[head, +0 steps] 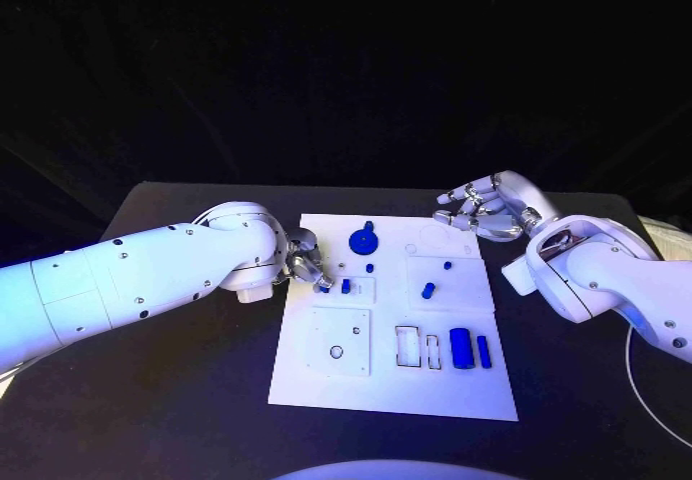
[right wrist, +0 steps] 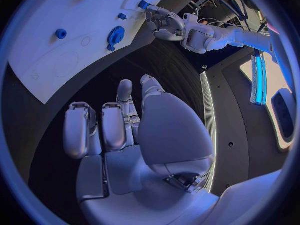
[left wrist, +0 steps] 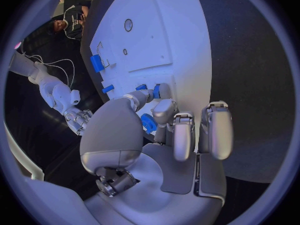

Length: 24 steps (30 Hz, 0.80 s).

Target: Assemble the parts on the task board

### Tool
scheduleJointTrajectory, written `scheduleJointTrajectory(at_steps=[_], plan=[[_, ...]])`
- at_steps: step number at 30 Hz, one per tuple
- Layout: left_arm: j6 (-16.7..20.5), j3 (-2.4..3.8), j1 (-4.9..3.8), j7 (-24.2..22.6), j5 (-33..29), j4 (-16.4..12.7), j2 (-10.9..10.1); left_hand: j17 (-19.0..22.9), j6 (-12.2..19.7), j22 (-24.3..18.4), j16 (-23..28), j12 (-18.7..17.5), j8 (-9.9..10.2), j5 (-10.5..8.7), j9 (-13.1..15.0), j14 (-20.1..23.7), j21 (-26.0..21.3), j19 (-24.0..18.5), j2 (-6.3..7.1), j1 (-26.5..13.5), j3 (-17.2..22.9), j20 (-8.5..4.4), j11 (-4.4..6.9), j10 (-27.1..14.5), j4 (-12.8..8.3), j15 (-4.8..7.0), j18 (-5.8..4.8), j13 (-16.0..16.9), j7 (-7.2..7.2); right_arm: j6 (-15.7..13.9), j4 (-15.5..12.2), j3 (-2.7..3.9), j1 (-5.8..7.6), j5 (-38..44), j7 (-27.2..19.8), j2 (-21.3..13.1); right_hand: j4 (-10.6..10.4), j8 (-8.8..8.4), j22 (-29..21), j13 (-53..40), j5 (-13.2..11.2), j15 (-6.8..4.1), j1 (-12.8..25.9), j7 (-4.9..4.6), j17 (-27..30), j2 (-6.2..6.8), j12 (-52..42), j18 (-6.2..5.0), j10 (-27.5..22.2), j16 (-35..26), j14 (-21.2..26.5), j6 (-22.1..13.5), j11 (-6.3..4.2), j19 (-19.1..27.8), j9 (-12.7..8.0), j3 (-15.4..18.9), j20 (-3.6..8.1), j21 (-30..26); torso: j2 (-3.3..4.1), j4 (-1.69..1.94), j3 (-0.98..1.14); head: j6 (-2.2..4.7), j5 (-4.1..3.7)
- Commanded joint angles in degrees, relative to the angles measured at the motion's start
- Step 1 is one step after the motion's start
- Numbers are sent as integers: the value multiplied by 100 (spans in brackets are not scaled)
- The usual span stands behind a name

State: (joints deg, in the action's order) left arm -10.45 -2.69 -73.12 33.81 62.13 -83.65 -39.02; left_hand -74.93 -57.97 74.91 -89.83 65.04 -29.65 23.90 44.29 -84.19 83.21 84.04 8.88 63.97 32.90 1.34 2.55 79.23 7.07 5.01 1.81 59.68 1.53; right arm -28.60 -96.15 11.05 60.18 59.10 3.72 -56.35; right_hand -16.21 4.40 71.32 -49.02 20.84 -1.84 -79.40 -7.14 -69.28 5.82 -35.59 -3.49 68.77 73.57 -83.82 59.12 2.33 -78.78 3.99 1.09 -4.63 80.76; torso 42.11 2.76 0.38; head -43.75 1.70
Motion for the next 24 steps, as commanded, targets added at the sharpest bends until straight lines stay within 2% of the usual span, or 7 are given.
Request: scheduleJointTrajectory(at_steps=[1, 8, 16, 24], plan=[[-283, -28, 33, 210, -63, 9, 47, -1507, -63, 1103, -17, 31, -15, 0, 11, -581, 30, 328, -39, -43, 662, -43, 11, 44, -726, 41, -14, 18, -32, 67, -15, 0, -4, 35, -14, -1, 12, 21, -9, 6, 32, 1, -5, -21, 6, -14, 38, -75, -36, -33, -188, 6, 3, 37, 5, 31, 16, -31, -2, 1, 3, -7, -6], [-263, -29, 33, 274, 29, 39, 97, -1507, -87, 1107, -17, 35, -12, -10, 19, -581, 28, 328, -77, -153, 516, -48, 25, 54, -652, 52, -14, 30, -53, 51, -25, 0, -4, 35, 12, -11, 12, 21, -9, 6, 32, 1, -5, -21, 6, -14, 38, -75, -36, -33, -188, 6, 3, 37, 5, 31, 16, -31, 3, -1, 1, 4, -5], [-231, -29, 32, 301, 44, 121, 126, -1507, -132, 1112, -17, 55, 1, -17, 22, -581, 21, 330, -102, -388, 169, -62, 52, 67, -469, 72, -14, 64, -92, 57, -57, 0, -4, 35, 14, -15, 9, 21, -14, 9, 36, 1, -3, -21, 15, -19, 31, -76, -31, -44, -187, 6, 4, 37, 5, 38, 17, -36, 1, 3, 0, -6, -10], [-166, -29, 32, 320, 41, 168, 128, -1507, -221, 1138, -17, 85, 38, -32, 1, -581, 41, 345, -67, -662, -551, -80, 72, 77, -172, 92, -21, 110, -119, 60, -68, -1, -5, 35, 12, -18, 9, 21, -14, 9, 36, 1, -3, -21, 15, -19, 31, -76, -31, -44, -187, 6, 4, 37, 5, 38, 17, -36, -2, 5, -3, 8, -12]])
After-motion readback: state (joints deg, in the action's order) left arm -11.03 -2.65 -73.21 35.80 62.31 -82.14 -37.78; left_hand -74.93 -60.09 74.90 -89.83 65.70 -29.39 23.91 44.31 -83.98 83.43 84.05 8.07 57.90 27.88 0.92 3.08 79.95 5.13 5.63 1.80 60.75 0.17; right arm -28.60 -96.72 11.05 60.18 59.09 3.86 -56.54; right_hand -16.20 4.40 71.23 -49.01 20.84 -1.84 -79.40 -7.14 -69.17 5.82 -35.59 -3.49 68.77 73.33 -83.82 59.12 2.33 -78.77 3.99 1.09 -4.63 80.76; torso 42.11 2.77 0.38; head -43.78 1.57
